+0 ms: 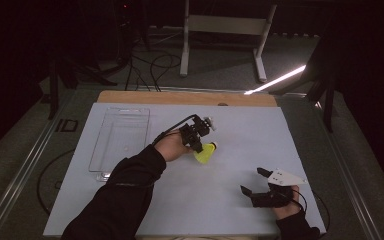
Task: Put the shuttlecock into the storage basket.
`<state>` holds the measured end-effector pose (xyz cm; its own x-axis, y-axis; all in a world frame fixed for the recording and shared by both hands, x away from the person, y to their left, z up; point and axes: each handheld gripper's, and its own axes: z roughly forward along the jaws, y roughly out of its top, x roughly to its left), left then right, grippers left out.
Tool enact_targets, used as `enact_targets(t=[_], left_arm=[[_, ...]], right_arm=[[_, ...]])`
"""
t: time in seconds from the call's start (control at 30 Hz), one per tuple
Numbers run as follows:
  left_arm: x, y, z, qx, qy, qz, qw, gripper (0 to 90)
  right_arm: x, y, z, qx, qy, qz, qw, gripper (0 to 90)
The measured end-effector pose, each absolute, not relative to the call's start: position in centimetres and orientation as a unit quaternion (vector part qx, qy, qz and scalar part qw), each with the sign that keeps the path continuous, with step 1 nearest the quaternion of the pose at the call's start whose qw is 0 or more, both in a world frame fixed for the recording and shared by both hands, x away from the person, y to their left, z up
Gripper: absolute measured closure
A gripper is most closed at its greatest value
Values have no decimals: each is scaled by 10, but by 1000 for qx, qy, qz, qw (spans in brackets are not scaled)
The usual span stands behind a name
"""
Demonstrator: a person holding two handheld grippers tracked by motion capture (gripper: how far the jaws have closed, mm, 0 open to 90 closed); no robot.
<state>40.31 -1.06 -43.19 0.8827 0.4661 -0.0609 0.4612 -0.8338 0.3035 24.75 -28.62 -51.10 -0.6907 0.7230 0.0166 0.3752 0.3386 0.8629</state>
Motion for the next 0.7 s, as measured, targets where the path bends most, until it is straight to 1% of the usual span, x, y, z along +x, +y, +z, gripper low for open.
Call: enact_targets(t=[0.17, 0.7], left_arm=[[404, -3, -426, 954, 253, 12, 162, 900], [409, 42, -403, 938, 298, 32, 175, 900]], right_arm=[[248, -286, -511, 345, 796, 460, 189, 98], [247, -286, -510, 345, 797, 458, 193, 98]])
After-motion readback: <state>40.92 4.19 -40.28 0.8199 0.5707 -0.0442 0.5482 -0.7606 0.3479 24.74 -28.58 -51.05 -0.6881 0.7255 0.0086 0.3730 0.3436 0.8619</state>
